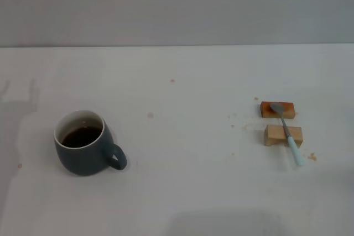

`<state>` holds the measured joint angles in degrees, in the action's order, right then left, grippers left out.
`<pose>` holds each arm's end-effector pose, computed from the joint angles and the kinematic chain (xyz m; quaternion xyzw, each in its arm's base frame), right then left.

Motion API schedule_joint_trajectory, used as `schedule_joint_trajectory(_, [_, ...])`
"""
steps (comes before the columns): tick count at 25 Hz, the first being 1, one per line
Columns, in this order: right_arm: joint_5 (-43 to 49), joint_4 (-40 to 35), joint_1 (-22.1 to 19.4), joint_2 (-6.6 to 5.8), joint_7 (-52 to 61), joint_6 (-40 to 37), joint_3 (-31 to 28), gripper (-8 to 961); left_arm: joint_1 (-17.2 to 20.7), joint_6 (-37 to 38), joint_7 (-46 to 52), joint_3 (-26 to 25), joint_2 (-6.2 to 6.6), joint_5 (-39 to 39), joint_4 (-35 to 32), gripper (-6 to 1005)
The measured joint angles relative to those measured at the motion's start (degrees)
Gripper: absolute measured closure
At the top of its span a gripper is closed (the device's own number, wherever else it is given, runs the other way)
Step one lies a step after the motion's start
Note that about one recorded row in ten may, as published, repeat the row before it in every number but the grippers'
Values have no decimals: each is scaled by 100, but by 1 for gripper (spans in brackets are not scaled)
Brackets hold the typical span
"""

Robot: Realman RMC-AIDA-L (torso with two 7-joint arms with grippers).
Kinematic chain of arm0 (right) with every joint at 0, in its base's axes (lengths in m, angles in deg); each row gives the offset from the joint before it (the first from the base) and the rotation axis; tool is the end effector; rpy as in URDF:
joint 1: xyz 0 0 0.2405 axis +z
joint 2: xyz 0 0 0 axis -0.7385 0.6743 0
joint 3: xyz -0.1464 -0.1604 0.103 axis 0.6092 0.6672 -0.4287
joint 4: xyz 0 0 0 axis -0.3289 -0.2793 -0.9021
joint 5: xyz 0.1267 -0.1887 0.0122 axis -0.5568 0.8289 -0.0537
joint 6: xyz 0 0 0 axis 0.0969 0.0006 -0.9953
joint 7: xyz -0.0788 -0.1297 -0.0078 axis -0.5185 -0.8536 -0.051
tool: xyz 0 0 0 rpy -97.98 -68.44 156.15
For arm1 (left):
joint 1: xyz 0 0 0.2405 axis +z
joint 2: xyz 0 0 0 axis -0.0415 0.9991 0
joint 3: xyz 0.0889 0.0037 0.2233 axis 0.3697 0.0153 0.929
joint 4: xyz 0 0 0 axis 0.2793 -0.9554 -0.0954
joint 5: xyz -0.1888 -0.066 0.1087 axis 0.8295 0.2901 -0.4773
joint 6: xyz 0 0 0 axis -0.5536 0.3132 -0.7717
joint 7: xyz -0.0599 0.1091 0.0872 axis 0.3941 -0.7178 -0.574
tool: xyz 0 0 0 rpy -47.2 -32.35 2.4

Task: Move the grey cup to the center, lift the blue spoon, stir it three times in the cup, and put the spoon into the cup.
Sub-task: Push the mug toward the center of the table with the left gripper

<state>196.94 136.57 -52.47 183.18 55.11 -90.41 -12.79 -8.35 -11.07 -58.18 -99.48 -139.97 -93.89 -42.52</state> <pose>0.3849 0.3093 0.1289 -0.5990 0.2208 0.0443 0.7684 -0.3290 0.3307 0.0597 -0.6063 -0.2023 -0.3061 0.7056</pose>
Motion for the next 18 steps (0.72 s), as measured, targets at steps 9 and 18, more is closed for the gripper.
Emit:
schedule_joint_trajectory(9, [23,-1127,251,-330,1602,-1966,561,228,-24,18,-1,-36,12,1,-45,407])
schedule_joint_trajectory(18, [33,-1313,61,4,1961,-2969,919,232,-45,18,-20,-30,14,1,-78,407])
